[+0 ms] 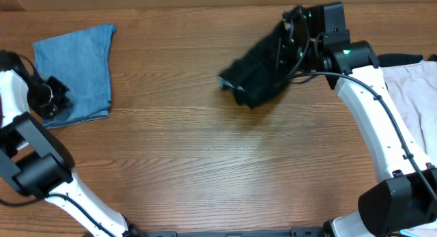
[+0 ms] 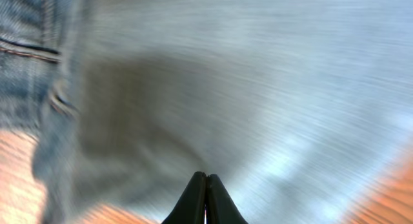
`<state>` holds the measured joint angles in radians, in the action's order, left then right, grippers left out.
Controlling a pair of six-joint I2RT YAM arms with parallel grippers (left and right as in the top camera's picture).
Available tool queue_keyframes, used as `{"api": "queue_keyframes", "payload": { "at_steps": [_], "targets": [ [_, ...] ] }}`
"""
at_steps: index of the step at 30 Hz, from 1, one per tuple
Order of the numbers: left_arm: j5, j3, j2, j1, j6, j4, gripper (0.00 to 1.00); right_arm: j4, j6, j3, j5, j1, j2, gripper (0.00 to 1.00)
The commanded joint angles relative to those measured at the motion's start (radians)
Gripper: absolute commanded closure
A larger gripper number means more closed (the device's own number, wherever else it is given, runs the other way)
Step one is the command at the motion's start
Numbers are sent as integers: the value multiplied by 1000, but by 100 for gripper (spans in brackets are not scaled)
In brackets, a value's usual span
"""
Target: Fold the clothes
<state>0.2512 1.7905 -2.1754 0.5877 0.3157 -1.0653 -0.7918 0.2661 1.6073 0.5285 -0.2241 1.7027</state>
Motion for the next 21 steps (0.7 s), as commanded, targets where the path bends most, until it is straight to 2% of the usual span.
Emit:
{"api": "queue_keyframes", "payload": {
  "at_steps": [1,4,8,11,13,16,21],
  "targets": [
    [64,25,219,-35,14,-9,96,119,106,37,146,-74,-10,96],
    [63,25,280,-95,13,-67,96,262,116,37,146,-162,62,96],
    [52,24,278,-186,13,-113,96,510,227,37,148,-220,191,96],
    [47,24,278,-258,13,-110,96,782,360,37,260,-227,270,96],
    [-7,24,278,-303,14,-110,96,878,386,37,320,-227,282,96],
    [-82,24,278,-354,14,-111,96,846,351,37,349,-227,292,96],
    [-102,24,278,-385,14,-109,96,548,169,36,348,-206,370,96]
  ]
}}
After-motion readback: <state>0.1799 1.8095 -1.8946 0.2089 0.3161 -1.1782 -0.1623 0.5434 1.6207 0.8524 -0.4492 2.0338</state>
